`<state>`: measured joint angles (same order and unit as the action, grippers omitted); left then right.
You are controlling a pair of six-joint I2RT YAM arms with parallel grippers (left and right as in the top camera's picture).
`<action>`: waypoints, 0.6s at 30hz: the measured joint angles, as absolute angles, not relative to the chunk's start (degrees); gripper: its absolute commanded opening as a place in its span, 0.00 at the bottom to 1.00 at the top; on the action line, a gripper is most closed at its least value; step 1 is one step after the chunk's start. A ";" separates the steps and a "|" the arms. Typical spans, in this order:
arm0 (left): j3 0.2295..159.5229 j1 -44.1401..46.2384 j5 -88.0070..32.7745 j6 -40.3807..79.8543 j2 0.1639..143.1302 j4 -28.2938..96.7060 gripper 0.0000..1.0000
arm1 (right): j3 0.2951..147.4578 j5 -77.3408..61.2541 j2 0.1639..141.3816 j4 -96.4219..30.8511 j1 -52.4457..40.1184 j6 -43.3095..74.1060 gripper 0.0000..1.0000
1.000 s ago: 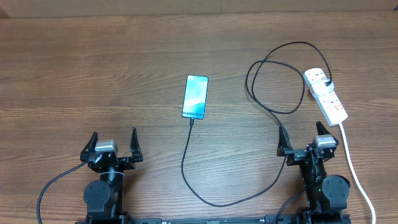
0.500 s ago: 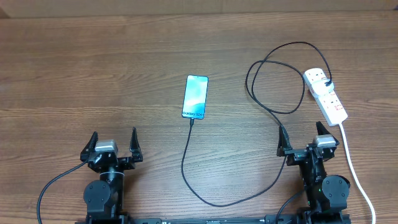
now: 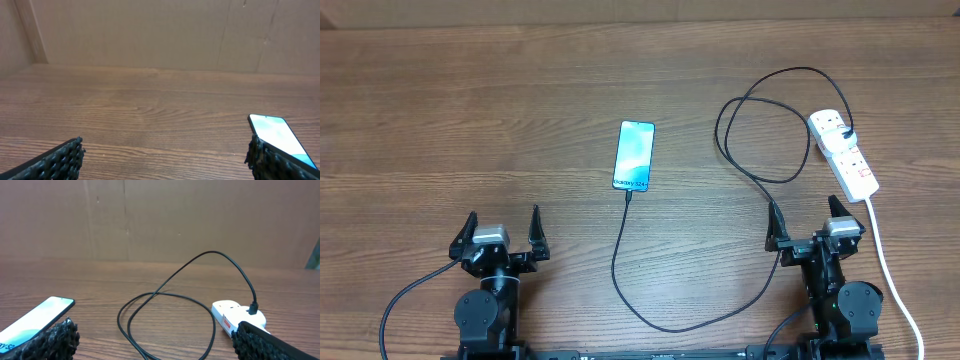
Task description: Plug charger to phone and switch on socket
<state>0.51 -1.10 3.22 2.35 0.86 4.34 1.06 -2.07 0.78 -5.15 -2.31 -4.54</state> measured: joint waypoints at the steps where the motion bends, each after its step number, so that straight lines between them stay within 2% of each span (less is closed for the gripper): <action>1: 0.51 -1.10 3.20 2.35 0.86 4.34 1.00 | 1.06 -2.09 0.78 -5.15 -2.28 -4.51 1.00; 18: 0.51 -1.10 3.22 2.35 0.86 4.34 1.00 | 1.06 -2.09 0.78 -5.15 -1.52 -4.51 1.00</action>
